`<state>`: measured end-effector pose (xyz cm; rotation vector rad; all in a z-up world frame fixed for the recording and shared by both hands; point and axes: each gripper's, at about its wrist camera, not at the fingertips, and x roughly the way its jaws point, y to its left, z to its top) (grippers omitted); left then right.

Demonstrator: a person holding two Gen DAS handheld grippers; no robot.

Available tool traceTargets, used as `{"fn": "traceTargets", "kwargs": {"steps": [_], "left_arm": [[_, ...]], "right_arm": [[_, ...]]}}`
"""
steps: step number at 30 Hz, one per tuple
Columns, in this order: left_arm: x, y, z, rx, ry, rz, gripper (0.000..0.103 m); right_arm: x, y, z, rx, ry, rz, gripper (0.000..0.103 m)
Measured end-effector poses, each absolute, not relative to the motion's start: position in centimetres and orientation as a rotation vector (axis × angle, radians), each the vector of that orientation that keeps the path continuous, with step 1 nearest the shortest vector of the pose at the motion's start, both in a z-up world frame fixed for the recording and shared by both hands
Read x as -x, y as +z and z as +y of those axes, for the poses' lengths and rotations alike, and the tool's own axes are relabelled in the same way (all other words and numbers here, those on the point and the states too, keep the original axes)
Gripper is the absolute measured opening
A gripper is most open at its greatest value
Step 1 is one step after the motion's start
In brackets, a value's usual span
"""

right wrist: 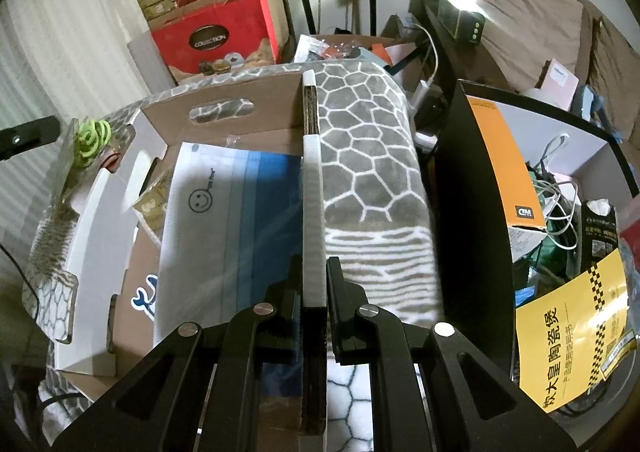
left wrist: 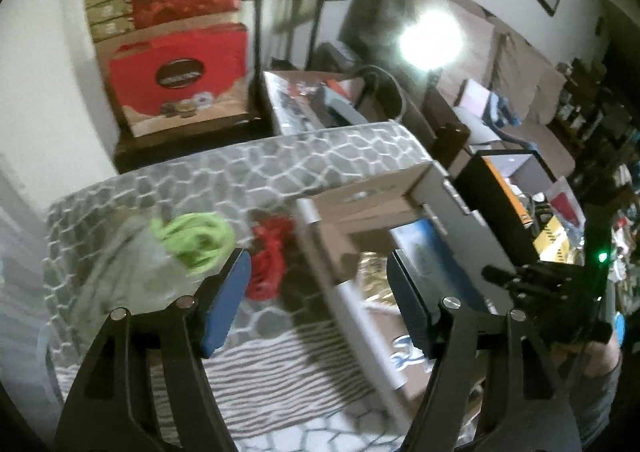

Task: Organize objects
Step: 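Move the left tool back to the clear bamboo-print bag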

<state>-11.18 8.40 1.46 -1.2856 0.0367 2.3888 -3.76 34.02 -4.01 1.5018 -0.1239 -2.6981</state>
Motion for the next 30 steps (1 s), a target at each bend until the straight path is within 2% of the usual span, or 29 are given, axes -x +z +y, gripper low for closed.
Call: {"fn": "traceTargets", "kwargs": {"steps": [7, 15, 30], "left_arm": [[10.7, 1.1, 3.9, 1.295, 2.486, 0.052, 0.067], [10.9, -1.5, -1.3, 1.392, 2.541, -0.025, 0.067], [11.0, -3.4, -5.1, 1.450, 2.601, -0.060, 0.069]], "right_arm": [[3.6, -4.1, 34.0, -1.491, -2.708, -0.135, 0.010], [3.3, -4.0, 34.0, -1.492, -2.713, -0.143, 0.011], [0.7, -4.7, 33.7, -1.522, -2.718, -0.130, 0.012]]}}
